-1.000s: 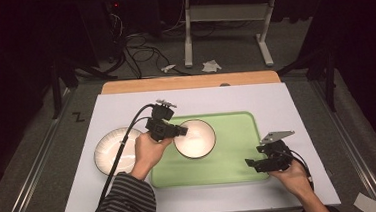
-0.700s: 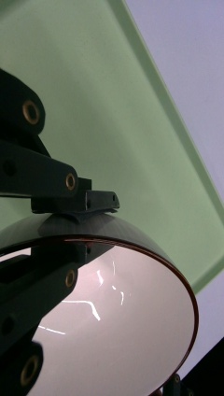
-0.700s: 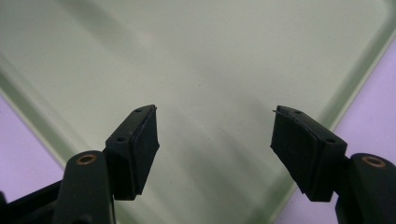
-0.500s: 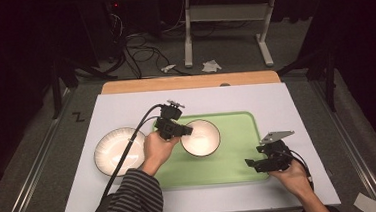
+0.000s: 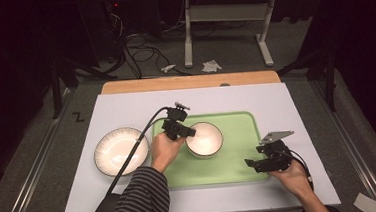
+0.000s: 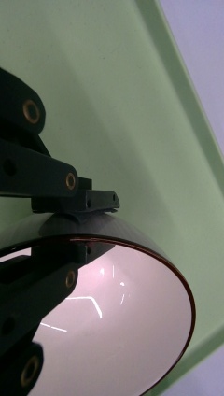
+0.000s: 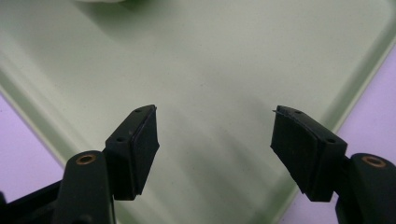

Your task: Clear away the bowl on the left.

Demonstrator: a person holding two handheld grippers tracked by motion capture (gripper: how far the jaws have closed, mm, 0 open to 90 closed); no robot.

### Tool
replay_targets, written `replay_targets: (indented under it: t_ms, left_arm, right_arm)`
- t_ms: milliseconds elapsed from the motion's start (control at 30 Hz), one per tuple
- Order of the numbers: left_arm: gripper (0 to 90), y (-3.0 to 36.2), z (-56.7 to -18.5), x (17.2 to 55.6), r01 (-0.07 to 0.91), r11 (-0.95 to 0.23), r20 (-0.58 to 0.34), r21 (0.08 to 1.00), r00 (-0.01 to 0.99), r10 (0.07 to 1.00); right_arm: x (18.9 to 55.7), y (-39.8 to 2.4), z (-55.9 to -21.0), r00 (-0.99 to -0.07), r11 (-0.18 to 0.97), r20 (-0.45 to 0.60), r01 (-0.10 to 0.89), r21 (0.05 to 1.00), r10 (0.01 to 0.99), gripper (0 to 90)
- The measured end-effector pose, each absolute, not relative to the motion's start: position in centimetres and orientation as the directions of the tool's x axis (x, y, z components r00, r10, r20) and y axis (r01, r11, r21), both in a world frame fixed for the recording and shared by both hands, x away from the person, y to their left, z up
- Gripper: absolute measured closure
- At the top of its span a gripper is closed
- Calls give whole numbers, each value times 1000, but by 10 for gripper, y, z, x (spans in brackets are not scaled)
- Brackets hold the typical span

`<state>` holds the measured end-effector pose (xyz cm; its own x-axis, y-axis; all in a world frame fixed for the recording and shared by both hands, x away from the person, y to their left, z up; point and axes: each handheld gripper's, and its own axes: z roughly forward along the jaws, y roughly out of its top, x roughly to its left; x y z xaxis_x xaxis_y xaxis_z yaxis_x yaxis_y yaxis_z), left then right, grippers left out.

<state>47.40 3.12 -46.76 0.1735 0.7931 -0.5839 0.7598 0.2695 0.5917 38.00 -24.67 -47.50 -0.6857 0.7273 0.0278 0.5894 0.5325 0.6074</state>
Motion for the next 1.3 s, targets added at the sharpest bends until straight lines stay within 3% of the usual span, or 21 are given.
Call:
replay_targets:
  t_ms: [867,1100,1300]
  left_arm:
    - [817,25,-485,482,751,289,-573,594,143,807]
    - [605,26,-483,479,738,273,-556,617,164,815]
    - [485,31,-467,474,712,294,-579,638,191,793]
  right_arm:
    - [380,-245,-476,-689,536,25,586,608,724,333]
    - [380,-246,-476,-683,529,33,594,605,729,333]
    - [380,-245,-477,-691,543,22,587,600,722,333]
